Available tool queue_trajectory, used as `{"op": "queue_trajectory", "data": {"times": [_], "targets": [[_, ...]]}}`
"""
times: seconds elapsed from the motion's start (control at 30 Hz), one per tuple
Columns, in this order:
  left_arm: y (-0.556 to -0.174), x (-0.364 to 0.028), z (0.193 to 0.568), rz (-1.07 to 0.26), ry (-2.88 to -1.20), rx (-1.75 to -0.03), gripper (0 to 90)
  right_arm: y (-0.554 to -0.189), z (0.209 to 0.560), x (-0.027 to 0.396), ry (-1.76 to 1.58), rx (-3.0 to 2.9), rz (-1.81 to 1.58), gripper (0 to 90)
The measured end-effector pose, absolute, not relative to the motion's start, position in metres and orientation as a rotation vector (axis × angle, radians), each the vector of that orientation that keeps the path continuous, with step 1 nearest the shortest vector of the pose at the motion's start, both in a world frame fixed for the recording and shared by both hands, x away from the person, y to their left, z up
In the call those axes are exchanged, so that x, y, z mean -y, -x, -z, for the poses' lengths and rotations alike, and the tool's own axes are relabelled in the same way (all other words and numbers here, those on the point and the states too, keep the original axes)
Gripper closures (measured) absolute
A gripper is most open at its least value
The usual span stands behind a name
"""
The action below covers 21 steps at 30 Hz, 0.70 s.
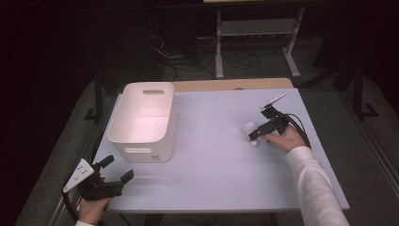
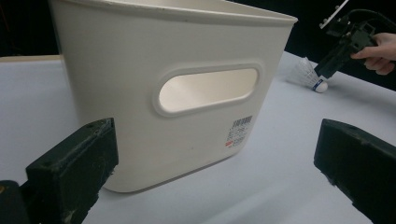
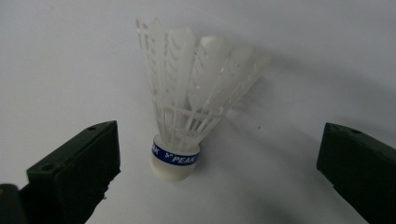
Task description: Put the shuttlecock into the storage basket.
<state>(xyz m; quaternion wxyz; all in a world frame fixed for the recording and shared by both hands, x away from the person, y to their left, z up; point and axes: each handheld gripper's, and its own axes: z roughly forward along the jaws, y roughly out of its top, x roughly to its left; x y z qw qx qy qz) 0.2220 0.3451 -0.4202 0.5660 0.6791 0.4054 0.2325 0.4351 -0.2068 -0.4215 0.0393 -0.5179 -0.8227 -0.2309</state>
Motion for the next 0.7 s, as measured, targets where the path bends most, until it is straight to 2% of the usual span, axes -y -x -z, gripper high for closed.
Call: {"op": "queue_trajectory", "data": {"times": [0.07,0.7], "targets": [[-0.2221,-0.3450,0.4203,-0.547,-1.596,-0.954,0.0,-0.4334,0.4247,0.2059,1.606,2.508,0.697,1.4],[-0.2220,-0.3446,0.4203,-0.533,-1.577,-0.943,0.0,-0.4272,0.4242,0.2030,1.528,2.435,0.771,44.3]]}}
